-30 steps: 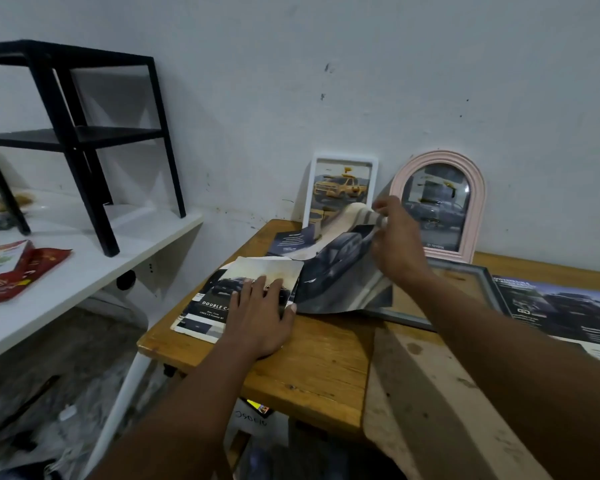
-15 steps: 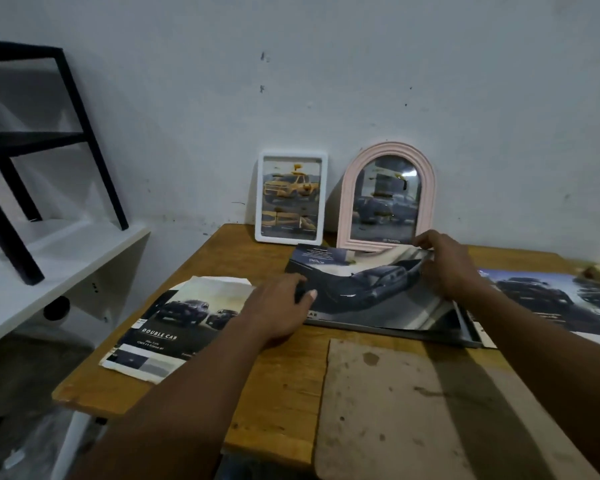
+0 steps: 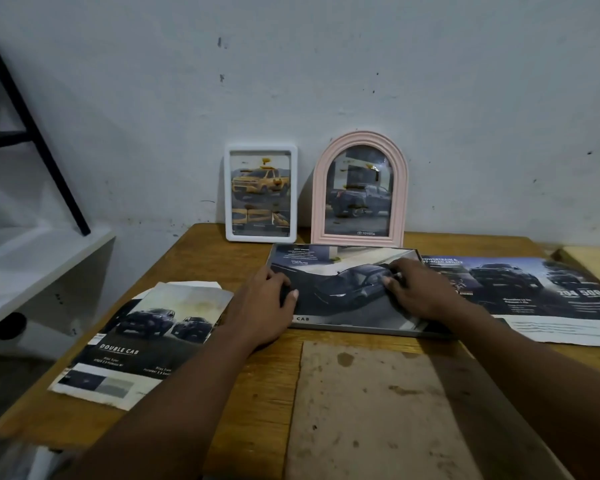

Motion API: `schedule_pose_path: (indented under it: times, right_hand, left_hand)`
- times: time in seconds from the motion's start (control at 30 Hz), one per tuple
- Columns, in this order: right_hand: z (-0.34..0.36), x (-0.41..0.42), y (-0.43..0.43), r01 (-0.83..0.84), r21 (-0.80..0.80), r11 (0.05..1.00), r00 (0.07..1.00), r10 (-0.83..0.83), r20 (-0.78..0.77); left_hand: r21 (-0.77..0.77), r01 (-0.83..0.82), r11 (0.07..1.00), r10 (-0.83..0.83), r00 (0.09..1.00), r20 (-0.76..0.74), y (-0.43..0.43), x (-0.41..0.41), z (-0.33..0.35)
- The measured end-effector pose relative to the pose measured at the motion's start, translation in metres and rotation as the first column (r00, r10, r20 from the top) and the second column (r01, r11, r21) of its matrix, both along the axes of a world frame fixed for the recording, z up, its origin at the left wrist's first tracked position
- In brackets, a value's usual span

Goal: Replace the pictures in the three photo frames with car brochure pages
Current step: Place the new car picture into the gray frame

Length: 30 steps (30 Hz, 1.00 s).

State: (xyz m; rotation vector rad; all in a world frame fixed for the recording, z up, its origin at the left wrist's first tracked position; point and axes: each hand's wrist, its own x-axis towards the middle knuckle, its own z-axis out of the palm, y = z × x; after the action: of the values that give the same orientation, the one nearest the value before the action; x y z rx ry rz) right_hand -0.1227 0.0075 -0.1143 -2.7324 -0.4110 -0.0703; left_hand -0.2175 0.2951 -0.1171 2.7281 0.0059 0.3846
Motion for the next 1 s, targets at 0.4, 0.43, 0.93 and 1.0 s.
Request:
schedule_pose_path:
  times: [0.4,0.43,0.93,1.0]
  right_hand:
    - [-0.009,-0.002,0.001,0.018,0.001,1.0,0.999,-0.018,0.04]
    - [-0.007,-0.002,0.0,0.026,0.045,0.999,0.999,-0.027,0.028]
    - [0.014,-0.079,-0.067,0.207,0.113,0.972,0.969,-0.219,0.114]
    - [0.012,-0.096,-0.079,0.217,0.11,0.97,0.961,-0.232,0.152]
  left_hand:
    - [-0.066,-0.02,0.998,0.021,0.999,0.025,-0.002,-0.004,-0.014]
    - [-0.072,-0.025,0.997,0.025,1.0,0.003,-0.002,-0.004,-0.014]
    - [0.075,-0.061,0.995,0.059,0.998,0.028,-0.026,-0.052,0.008]
    - [0.089,-0.07,0.994,0.068,0.997,0.031,-0.04,-0.066,0.015]
